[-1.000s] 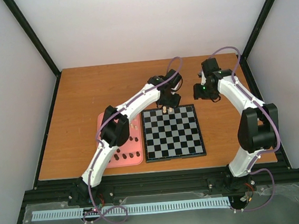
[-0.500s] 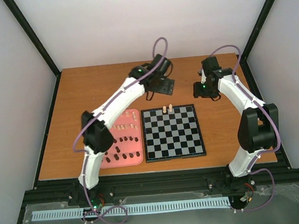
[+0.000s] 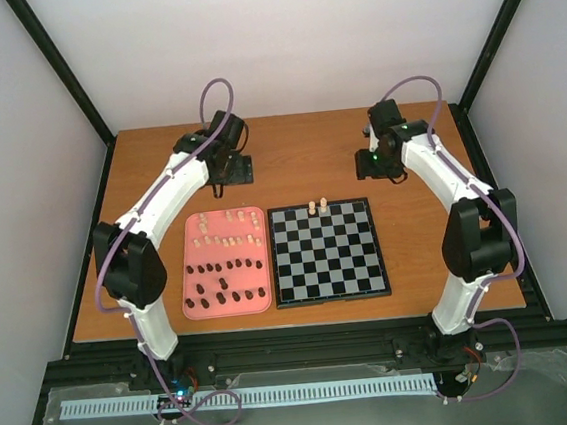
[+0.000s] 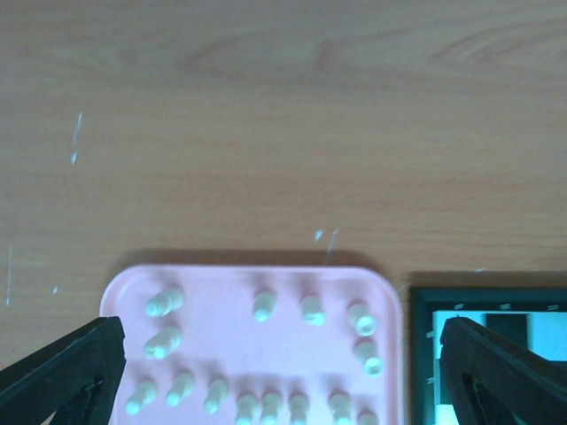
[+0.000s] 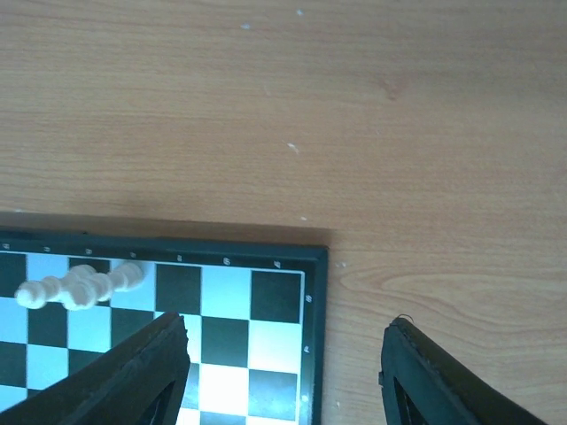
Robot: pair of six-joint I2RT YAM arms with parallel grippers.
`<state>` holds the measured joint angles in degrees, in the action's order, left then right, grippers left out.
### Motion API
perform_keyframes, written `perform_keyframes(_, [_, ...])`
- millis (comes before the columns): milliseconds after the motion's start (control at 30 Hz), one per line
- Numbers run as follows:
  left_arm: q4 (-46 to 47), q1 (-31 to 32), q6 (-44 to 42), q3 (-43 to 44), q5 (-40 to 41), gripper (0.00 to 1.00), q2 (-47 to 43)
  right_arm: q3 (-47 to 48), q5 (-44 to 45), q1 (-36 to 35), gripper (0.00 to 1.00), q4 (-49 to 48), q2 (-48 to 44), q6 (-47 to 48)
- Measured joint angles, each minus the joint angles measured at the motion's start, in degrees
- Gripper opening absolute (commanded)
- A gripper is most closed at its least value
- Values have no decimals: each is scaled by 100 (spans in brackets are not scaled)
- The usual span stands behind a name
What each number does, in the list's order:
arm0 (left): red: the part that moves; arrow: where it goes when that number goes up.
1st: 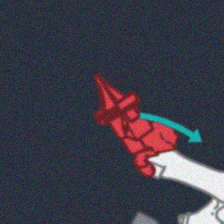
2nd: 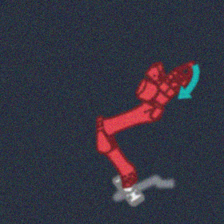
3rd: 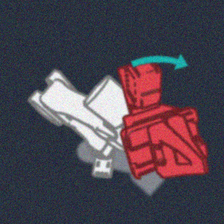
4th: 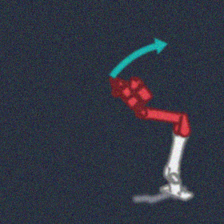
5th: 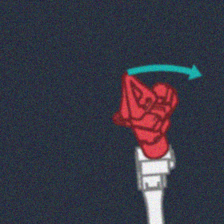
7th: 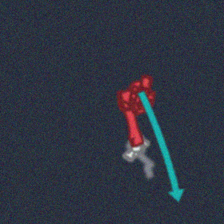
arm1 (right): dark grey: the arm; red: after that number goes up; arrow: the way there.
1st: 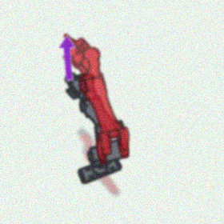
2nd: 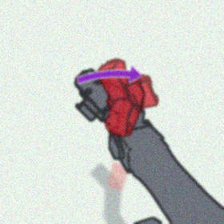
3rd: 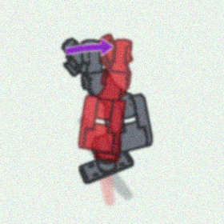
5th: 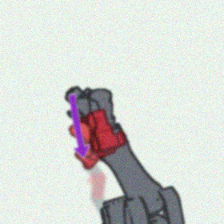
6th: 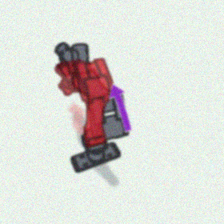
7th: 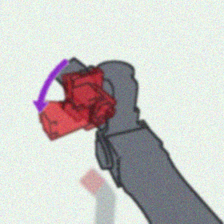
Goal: Set up the chess pieces on the board
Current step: Pick up the chess piece from the storage box.
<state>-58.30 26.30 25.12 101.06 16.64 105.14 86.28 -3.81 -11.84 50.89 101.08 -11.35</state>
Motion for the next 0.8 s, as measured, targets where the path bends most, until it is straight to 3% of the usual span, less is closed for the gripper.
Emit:
perform_keyframes(333, [37,-776,315,-1073,-116,94,-518,1397,15,-741,59,326,485,101])
perform_keyframes(700, [323,-879,308,-1735,-295,58,-857,2811,-212,-1687,59,527,1578,31])
perform_keyframes(800, [393,-920,297,-1753,-428,56,-658,2865,-245,-1818,59,608,1762,-17])
